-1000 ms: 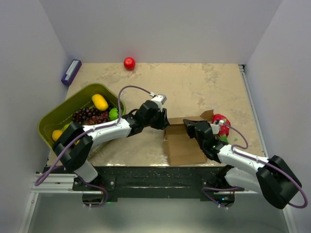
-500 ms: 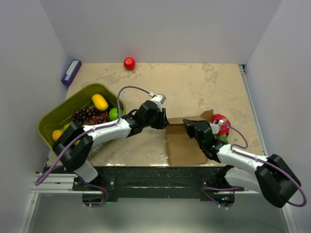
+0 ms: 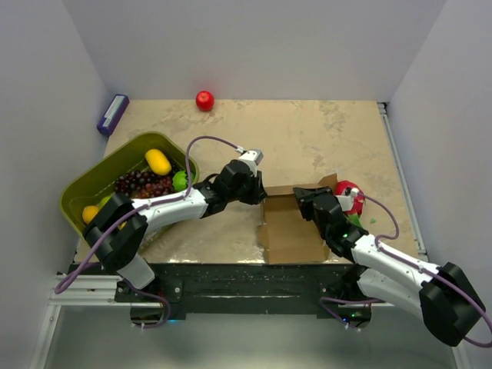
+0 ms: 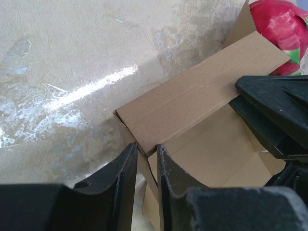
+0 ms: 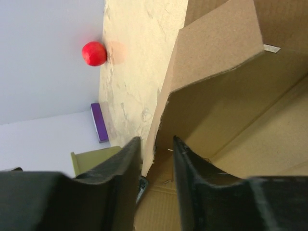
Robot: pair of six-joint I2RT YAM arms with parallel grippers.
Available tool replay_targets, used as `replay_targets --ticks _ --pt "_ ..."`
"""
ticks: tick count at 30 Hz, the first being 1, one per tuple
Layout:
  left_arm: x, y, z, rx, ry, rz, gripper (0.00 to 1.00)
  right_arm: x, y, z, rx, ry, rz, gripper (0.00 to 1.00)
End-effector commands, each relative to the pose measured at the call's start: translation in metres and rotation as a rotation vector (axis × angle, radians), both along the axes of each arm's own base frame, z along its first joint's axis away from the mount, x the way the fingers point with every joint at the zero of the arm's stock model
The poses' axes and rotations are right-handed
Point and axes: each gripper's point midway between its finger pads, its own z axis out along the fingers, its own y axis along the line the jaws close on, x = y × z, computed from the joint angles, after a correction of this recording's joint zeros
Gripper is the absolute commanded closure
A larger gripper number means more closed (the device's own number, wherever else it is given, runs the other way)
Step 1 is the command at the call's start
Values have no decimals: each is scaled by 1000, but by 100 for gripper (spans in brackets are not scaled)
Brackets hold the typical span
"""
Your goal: Fold the paper box
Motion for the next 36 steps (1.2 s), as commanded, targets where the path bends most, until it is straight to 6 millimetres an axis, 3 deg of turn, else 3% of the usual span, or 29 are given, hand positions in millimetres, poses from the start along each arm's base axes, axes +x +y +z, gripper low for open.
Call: replay_targets --ticks 1,8,14,15,18,28,36 --pt "10 7 6 28 -72 24 75 -3 -10 4 -86 -25 -3 55" --pt "18 15 9 90 -108 42 75 -13 -10 14 -182 -57 81 41" --pt "22 23 15 151 -177 44 76 -16 2 29 -279 -132 211 29" --pt "22 23 16 165 -201 55 76 -16 4 29 -281 -133 224 23" --pt "20 25 20 199 -259 73 76 -19 11 29 -229 -138 244 18" --pt "6 19 20 206 -325 99 76 -16 20 23 -144 -130 239 18" --pt "4 15 35 185 -335 74 65 -24 15 16 -281 -129 307 17"
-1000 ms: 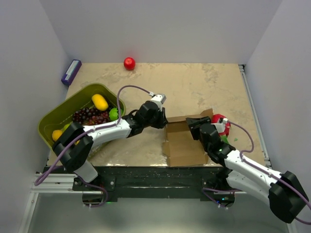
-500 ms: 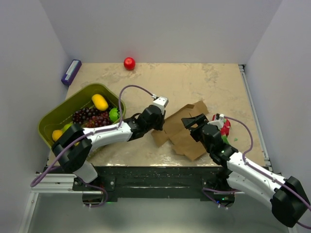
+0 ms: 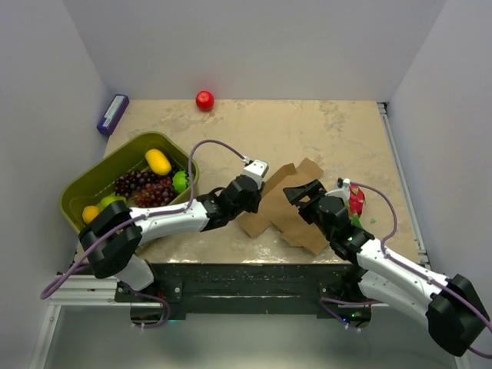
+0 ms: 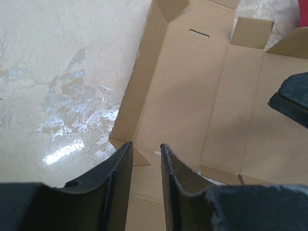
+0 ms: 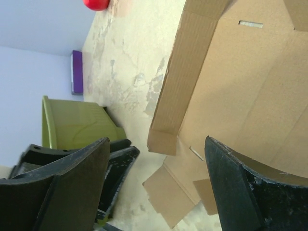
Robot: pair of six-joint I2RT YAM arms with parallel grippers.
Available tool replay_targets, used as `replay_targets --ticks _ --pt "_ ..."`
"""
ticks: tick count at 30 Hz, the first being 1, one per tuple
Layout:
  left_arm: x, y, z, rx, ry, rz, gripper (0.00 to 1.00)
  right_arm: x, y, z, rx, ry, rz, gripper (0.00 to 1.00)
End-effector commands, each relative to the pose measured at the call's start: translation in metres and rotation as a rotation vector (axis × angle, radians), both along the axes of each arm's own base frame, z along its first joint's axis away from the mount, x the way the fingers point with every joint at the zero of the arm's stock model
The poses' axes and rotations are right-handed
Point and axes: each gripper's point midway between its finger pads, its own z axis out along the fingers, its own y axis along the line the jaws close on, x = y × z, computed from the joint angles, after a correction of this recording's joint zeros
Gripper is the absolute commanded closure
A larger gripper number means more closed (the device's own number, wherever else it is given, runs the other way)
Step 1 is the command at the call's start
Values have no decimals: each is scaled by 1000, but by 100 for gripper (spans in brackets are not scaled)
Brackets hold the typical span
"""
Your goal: Fold the paper box
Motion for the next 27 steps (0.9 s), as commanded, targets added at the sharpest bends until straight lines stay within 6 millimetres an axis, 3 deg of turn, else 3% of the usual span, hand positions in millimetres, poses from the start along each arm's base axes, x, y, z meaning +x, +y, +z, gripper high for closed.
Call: replay_targets --ticks 1,7,10,13,15,20,27 --pt "9 -5 38 -56 -90 -3 65 -5 -5 -2 -85 -22 32 17" --pt "16 5 27 -9 -50 -33 44 -19 -11 -20 -88 21 42 17" --pt "22 13 12 7 10 -26 36 -20 -15 -17 -89 14 28 17" --pt "22 6 7 -2 39 -50 27 -19 -18 -11 -96 0 20 17" --pt "24 -2 7 -8 50 -65 25 -18 -17 -8 -98 -4 23 16" --pt "26 -5 -30 87 159 -70 28 -19 -16 -5 -92 -5 32 17" --pt "26 -3 -41 93 183 -50 31 -20 -18 0 -91 -18 25 17"
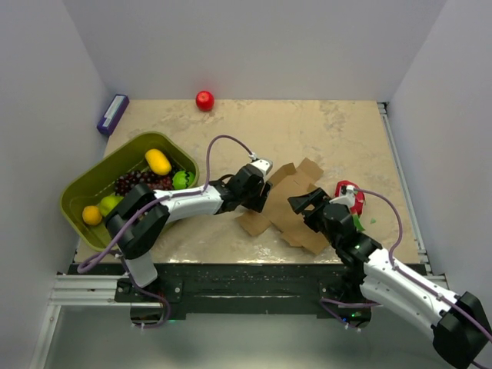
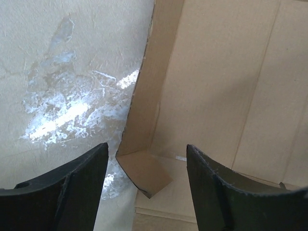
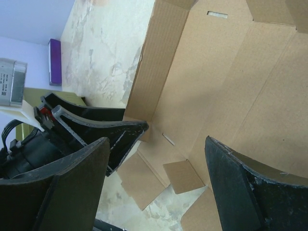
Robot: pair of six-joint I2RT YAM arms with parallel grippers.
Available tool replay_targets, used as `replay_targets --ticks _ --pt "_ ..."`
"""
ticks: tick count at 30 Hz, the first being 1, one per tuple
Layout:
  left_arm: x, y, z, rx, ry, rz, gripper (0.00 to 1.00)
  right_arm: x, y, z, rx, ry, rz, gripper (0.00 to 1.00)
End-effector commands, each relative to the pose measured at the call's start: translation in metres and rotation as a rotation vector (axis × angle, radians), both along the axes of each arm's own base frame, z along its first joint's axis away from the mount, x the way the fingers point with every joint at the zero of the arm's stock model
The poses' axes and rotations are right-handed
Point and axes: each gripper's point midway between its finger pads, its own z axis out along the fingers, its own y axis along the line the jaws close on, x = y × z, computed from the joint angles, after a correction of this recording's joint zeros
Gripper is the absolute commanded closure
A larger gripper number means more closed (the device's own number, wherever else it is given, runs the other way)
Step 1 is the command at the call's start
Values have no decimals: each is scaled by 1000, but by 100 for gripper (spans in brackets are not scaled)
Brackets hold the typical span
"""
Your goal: Fold the paper box
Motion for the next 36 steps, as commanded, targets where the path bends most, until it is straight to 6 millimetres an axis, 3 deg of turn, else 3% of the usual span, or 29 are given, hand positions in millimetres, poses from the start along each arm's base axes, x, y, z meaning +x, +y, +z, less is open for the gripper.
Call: replay_targets --ticks 1,3,6,7,12,13,15,19,23,27,28,30,33,36 --pt "5 -7 10 -38 -5 5 32 4 1 18 -3 -44 -1 17" --pt "5 -7 6 -36 2 6 33 5 1 19 -4 -45 0 17" --pt "4 -8 1 -41 16 2 43 4 1 17 -7 -41 0 17" --pt "4 -8 0 -44 16 2 51 4 1 17 -7 -40 -1 17" --pt "10 -4 -2 -19 -8 13 74 4 2 19 -1 -41 3 17" --pt "11 -4 0 -16 -19 14 82 5 4 22 13 -48 9 17" --pt "17 -1 6 -2 -56 13 87 5 8 26 36 -52 23 17" --pt "28 4 34 12 -164 -2 100 8 19 38 74 -67 49 13" --pt "38 11 68 25 -301 -25 100 16 30 59 119 -90 67 11" --pt "37 19 97 28 -418 -80 100 25 46 68 172 -94 92 10" --pt "35 19 110 11 -447 -92 100 29 51 78 200 -112 94 9" --pt "30 18 118 21 -491 -151 100 34 57 77 209 -100 97 9" --pt "20 19 133 50 -554 -192 100 41 65 94 252 -129 102 9" --pt "12 18 134 108 -581 -229 100 49 68 106 274 -153 89 9"
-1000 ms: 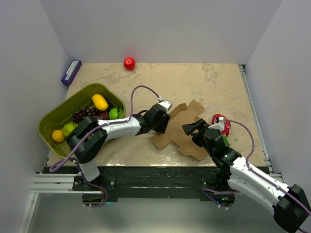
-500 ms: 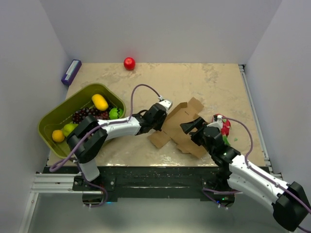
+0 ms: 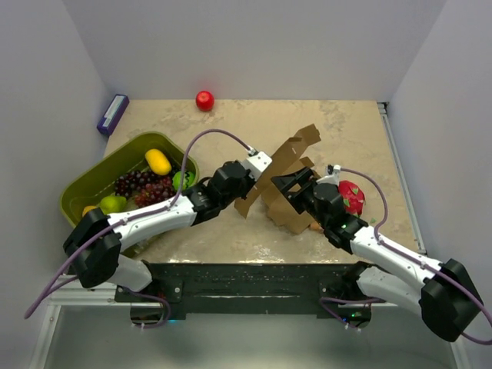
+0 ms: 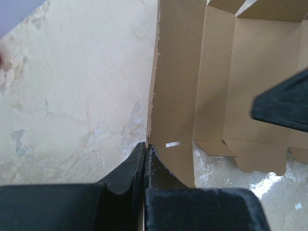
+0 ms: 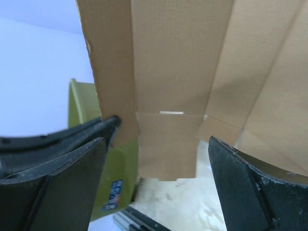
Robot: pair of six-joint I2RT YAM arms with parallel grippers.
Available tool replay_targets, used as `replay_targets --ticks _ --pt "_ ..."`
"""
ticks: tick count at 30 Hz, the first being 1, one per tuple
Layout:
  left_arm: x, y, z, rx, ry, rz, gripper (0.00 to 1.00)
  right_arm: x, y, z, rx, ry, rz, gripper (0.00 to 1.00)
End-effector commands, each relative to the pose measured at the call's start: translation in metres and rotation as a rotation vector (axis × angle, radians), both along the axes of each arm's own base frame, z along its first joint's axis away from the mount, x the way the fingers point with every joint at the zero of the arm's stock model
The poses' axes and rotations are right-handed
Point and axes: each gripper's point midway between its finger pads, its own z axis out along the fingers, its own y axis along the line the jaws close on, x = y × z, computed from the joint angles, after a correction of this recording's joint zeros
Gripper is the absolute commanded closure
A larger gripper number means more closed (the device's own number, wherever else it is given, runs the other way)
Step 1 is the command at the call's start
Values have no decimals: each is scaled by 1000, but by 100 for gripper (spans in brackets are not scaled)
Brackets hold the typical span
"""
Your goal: Fold the paper box
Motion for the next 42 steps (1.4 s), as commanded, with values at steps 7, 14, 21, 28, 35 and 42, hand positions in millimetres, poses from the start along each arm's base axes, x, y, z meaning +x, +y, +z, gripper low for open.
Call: replay_targets --ticks 7,14,21,28,35,42 --pt "-13 -8 19 142 -131 -80 100 23 14 72 123 -151 -26 10" --pt "-24 -12 27 145 -164 -128 100 36 12 55 63 -112 -69 11" --pt "-32 -9 32 195 -190 -162 100 45 21 48 51 -100 -60 23" --pt "-37 -4 27 277 -184 -177 100 48 22 33 59 -72 -77 48" --pt "-47 -9 27 339 -205 -249 100 55 30 22 51 -44 -68 53" --pt "-53 -6 25 381 -214 -261 100 62 40 10 50 -12 -56 54"
